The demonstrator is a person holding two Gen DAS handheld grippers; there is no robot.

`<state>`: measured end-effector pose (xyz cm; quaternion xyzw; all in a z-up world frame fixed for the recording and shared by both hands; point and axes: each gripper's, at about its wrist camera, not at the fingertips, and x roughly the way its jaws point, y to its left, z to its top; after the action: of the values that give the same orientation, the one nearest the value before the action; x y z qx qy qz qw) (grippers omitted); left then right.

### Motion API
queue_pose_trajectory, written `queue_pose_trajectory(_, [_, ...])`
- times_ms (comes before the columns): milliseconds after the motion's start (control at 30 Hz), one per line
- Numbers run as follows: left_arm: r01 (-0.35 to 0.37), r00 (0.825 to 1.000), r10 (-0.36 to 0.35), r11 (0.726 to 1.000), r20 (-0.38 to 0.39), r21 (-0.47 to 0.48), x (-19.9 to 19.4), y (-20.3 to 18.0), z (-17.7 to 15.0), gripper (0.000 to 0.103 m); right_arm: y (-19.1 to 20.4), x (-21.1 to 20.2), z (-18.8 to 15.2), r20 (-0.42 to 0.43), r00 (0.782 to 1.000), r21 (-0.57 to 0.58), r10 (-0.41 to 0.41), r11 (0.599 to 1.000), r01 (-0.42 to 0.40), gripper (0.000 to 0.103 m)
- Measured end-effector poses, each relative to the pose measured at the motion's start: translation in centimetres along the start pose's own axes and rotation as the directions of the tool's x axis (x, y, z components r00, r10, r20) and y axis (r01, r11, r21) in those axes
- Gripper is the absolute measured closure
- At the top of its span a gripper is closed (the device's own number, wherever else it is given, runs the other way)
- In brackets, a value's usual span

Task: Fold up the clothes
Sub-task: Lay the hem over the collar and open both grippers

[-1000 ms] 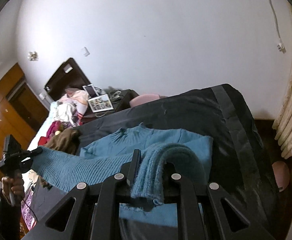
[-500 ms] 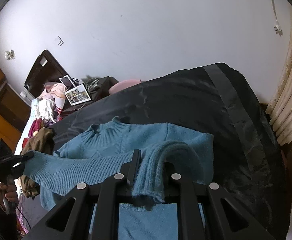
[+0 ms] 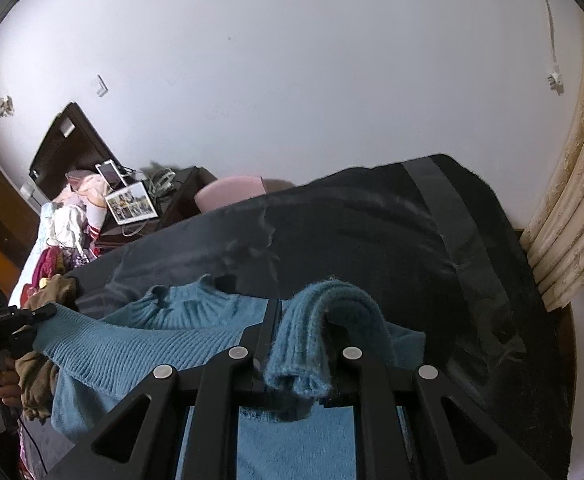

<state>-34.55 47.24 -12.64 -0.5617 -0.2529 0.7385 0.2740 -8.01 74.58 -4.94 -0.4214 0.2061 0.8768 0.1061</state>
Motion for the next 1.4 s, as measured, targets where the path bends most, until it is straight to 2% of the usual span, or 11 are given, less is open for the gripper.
queue_pose_trajectory(133, [-0.031,0.999,0.029,0.999,-0.043,-0.045,1.7,1.2,0.0,0.081,-0.5,2.2,0.1,-0.051,0.998,0.043,0.026,0.999,-0.024,0.086])
queue_pose_trajectory(233, [-0.01,0.999,0.006,0.996,-0.044,-0.089,1.7,2.4,0.1,0.077,-1.2,2.8,0.0,-0.051,0.998,0.085,0.04,0.996,-0.035,0.078])
queue_pose_trajectory(333, [0.027,0.999,-0.031,0.991,-0.03,-0.13,1.4,3.5,0.5,0.072,-1.9,2.9,-0.1,-0.038,0.999,0.124,0.037,0.992,-0.032,0.049])
queue_pose_trajectory(367, [0.032,0.999,-0.035,0.99,-0.021,-0.138,1.2,3.9,0.6,0.07,-2.2,2.6,0.0,-0.015,0.999,0.14,0.03,0.99,-0.028,0.032])
queue_pose_trajectory(400, [0.036,0.999,-0.037,0.989,-0.005,-0.147,0.9,4.4,0.7,0.067,-2.5,2.3,0.0,0.005,1.0,0.156,0.026,0.987,-0.026,0.028])
queue_pose_trajectory(500, [0.051,0.998,-0.042,0.982,0.054,-0.183,-0.5,5.5,0.9,0.056,-3.5,1.6,0.3,0.018,0.999,0.204,0.039,0.978,-0.042,0.028])
queue_pose_trajectory(600, [0.043,0.995,-0.025,0.983,0.099,-0.179,-2.3,6.0,0.4,0.052,-3.1,1.4,0.0,0.004,0.999,0.16,0.044,0.986,-0.044,0.028])
queue_pose_trajectory(800, [-0.067,0.995,0.063,0.996,0.083,0.051,-4.0,3.0,-2.1,0.051,-0.7,-0.2,-2.0,0.036,0.998,0.006,-0.047,0.999,0.047,0.028])
queue_pose_trajectory(967, [-0.115,0.992,0.126,0.949,-0.018,0.295,-1.5,-0.9,-5.4,0.051,0.2,-1.1,-2.5,0.067,0.994,-0.036,-0.083,0.996,0.085,0.028])
queue_pose_trajectory(1067, [-0.118,0.986,0.153,0.922,-0.065,0.37,0.5,-1.8,-6.5,0.051,0.3,-1.6,-2.5,0.09,0.99,-0.042,-0.111,0.993,0.115,0.028])
queue_pose_trajectory(1400, [-0.2,0.978,0.209,0.956,-0.02,0.215,4.5,-0.7,-2.3,0.045,0.6,-3.1,-3.1,0.165,0.962,-0.057,-0.216,0.972,0.228,0.028])
